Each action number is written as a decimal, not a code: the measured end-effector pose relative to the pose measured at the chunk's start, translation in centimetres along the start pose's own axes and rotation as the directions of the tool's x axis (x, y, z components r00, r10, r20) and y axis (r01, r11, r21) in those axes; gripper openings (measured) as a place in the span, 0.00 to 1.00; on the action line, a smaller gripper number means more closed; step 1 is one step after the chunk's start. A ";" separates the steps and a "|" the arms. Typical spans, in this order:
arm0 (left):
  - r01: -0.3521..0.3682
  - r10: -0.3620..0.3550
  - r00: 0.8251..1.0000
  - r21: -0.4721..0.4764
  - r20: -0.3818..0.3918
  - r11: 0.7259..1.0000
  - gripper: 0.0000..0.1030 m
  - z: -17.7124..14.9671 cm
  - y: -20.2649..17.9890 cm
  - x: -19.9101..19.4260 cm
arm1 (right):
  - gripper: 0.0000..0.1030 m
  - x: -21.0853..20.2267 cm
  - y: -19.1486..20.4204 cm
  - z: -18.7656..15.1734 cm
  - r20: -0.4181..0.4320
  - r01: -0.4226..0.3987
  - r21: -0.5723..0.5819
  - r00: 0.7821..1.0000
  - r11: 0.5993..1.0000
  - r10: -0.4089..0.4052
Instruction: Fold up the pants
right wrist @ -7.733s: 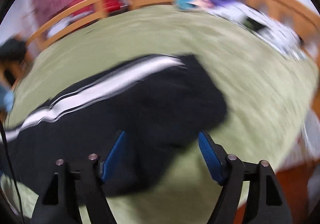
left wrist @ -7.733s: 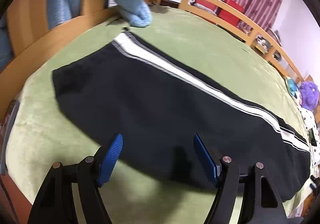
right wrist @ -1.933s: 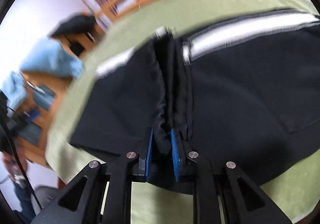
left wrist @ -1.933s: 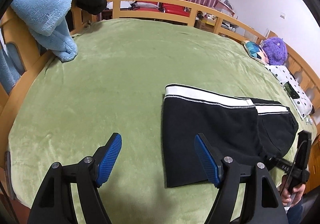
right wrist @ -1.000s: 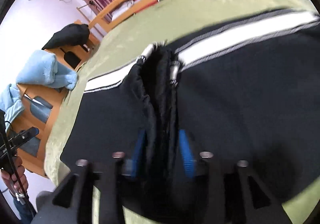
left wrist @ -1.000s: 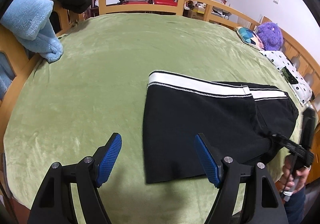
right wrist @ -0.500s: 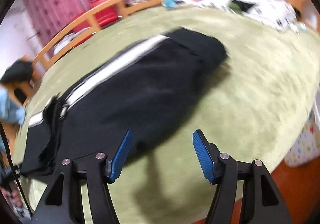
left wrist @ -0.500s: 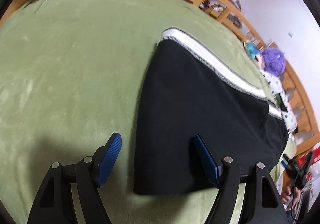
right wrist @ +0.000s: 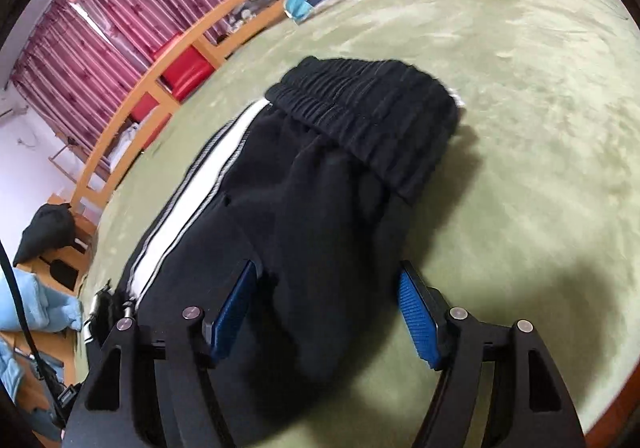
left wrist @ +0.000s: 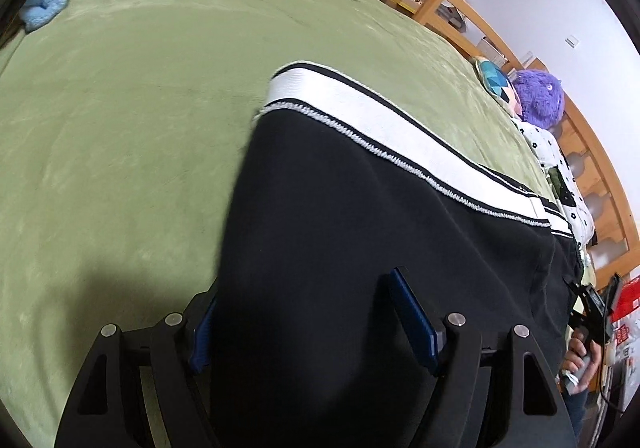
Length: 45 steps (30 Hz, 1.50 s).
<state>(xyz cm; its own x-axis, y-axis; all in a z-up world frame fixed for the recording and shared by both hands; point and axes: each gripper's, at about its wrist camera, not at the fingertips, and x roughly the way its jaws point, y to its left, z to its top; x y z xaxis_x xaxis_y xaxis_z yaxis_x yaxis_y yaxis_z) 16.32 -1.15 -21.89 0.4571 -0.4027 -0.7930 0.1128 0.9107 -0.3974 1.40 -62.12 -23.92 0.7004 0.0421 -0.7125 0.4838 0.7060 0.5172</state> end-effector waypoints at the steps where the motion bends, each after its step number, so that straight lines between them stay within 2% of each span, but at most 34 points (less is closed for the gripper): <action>1: 0.010 -0.010 1.000 -0.005 -0.006 1.000 0.71 0.2 0.1 0.1 | 0.68 0.3 0.1 0.2 0.008 0.007 0.002 1.000 1.000 -0.007; 2: 0.022 -0.022 1.000 -0.017 -0.010 1.000 0.71 0.4 0.2 0.3 | 0.68 0.6 0.3 0.5 0.011 0.015 0.003 1.000 1.000 -0.015; 4: 0.044 -0.045 0.999 -0.055 -0.013 0.998 0.59 0.6 0.6 0.4 | 0.68 1.1 0.8 0.9 0.009 0.008 0.002 1.000 1.000 -0.008; 5: 0.052 -0.054 0.998 -0.065 -0.021 0.997 0.42 0.6 0.7 0.5 | 0.60 1.4 0.9 1.0 0.008 0.009 0.006 1.000 1.000 -0.009; 6: 0.074 -0.076 0.997 -0.074 -0.025 0.995 0.25 0.6 0.9 0.5 | 0.47 1.6 1.0 1.0 0.010 0.022 0.010 1.000 1.000 -0.022; 7: 0.109 -0.111 0.993 -0.073 -0.026 0.991 0.17 0.7 1.0 0.3 | 0.40 1.6 1.0 1.1 0.011 0.017 0.013 1.000 1.000 -0.018; 8: 0.129 -0.130 0.991 -0.072 -0.022 0.989 0.11 0.8 1.0 0.0 | 0.26 1.5 0.9 1.2 0.017 -0.016 0.025 1.000 1.000 0.016; 9: 0.146 -0.148 0.989 -0.079 -0.014 0.986 0.10 1.0 1.1 -0.5 | 0.21 1.0 0.9 1.2 0.035 -0.050 0.040 0.998 0.998 0.048; 13: 0.203 -0.202 0.979 -0.121 0.022 0.972 0.09 1.4 1.9 -2.3 | 0.17 -1.4 3.9 1.1 0.095 -0.025 -0.020 0.995 0.999 0.027; 15: 0.216 -0.211 0.976 -0.111 0.056 0.970 0.09 1.6 2.1 -4.0 | 0.17 -2.7 5.6 1.2 0.109 -0.034 -0.023 0.993 0.999 0.037; 19: 0.242 -0.236 0.969 -0.095 0.071 0.966 0.09 1.9 3.0 -6.7 | 0.16 -5.0 9.0 1.1 0.130 -0.044 -0.041 0.990 0.998 0.049; 23: 0.171 -0.165 0.980 -0.052 0.108 0.984 0.09 2.2 4.3 -9.8 | 0.16 -6.3 12.6 -0.3 0.118 -0.069 -0.090 0.990 0.994 0.079; 26: 0.145 -0.133 0.983 -0.091 0.122 0.985 0.09 2.6 7.4 -11.9 | 0.16 -6.2 14.9 -1.9 0.087 -0.114 -0.090 0.989 0.989 0.122; 30: 0.041 -0.017 0.985 -0.133 0.174 0.990 0.09 2.7 12.0 -15.6 | 0.16 -5.0 17.6 -5.2 0.006 -0.199 -0.110 0.980 0.974 0.201; 32: 0.008 0.018 0.984 -0.142 0.179 0.990 0.09 2.7 13.1 -16.3 | 0.17 -4.3 18.6 -7.2 -0.040 -0.231 -0.127 0.973 0.965 0.228; 35: -0.019 0.039 0.989 -0.142 0.140 0.990 0.10 2.1 14.1 -15.3 | 0.18 -3.7 18.7 -9.3 -0.072 -0.202 -0.143 0.978 0.969 0.194; 37: -0.096 0.110 0.989 -0.141 0.094 0.985 0.13 1.5 13.9 -13.8 | 0.21 -3.0 17.6 -9.9 -0.093 -0.159 -0.157 0.985 0.975 0.146; 39: -0.168 0.177 0.983 -0.133 0.055 0.977 0.21 0.7 14.4 -13.1 | 0.30 -1.8 16.0 -10.1 -0.173 -0.129 -0.109 0.979 0.986 0.109; 41: -0.191 0.199 0.979 -0.119 0.053 0.974 0.26 -0.2 14.3 -13.0 | 0.36 -1.2 14.3 -10.5 -0.232 -0.081 -0.059 0.971 0.995 0.065; 42: -0.187 0.194 0.980 -0.111 0.047 0.976 0.28 -0.7 14.3 -13.4 | 0.42 -1.5 13.8 -10.9 -0.236 -0.056 -0.064 0.971 0.996 0.040; 45: -0.183 0.187 0.981 -0.082 0.052 0.980 0.31 -2.1 13.9 -14.5 | 0.45 -4.1 14.2 -11.5 -0.175 -0.005 -0.151 0.984 0.988 -0.022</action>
<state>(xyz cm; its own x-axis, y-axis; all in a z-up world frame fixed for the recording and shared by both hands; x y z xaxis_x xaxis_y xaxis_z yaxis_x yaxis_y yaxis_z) 9.42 17.15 -16.85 0.5152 -0.2196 -0.8285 -0.0454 0.9583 -0.2823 -0.70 -44.16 -19.12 0.5869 0.1497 -0.7957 0.3954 0.8046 0.4431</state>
